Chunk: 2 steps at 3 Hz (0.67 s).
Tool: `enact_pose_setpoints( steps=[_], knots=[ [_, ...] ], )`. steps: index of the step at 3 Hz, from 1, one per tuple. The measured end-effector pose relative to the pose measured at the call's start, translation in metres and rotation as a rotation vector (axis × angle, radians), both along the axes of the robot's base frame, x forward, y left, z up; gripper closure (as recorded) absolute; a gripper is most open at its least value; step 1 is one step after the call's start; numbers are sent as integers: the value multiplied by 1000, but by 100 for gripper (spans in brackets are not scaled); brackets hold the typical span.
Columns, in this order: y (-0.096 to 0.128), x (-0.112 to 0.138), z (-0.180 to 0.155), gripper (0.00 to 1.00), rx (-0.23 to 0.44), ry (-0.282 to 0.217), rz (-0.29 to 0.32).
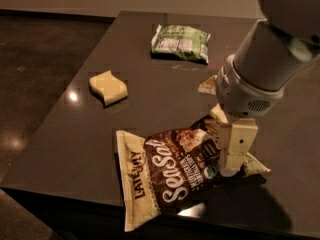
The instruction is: Move brown chip bag near green jalapeno chip bag
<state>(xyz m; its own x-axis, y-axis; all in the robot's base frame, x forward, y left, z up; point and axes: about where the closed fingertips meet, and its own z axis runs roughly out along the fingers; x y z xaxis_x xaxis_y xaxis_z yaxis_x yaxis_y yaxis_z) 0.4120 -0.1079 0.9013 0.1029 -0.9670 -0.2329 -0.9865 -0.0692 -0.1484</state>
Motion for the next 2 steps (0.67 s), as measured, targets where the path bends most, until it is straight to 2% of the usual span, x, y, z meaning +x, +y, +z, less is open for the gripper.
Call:
enact_pose_setpoints(
  steps=[2],
  knots=[
    [18, -11, -22, 0, -38, -1, 90]
  ],
)
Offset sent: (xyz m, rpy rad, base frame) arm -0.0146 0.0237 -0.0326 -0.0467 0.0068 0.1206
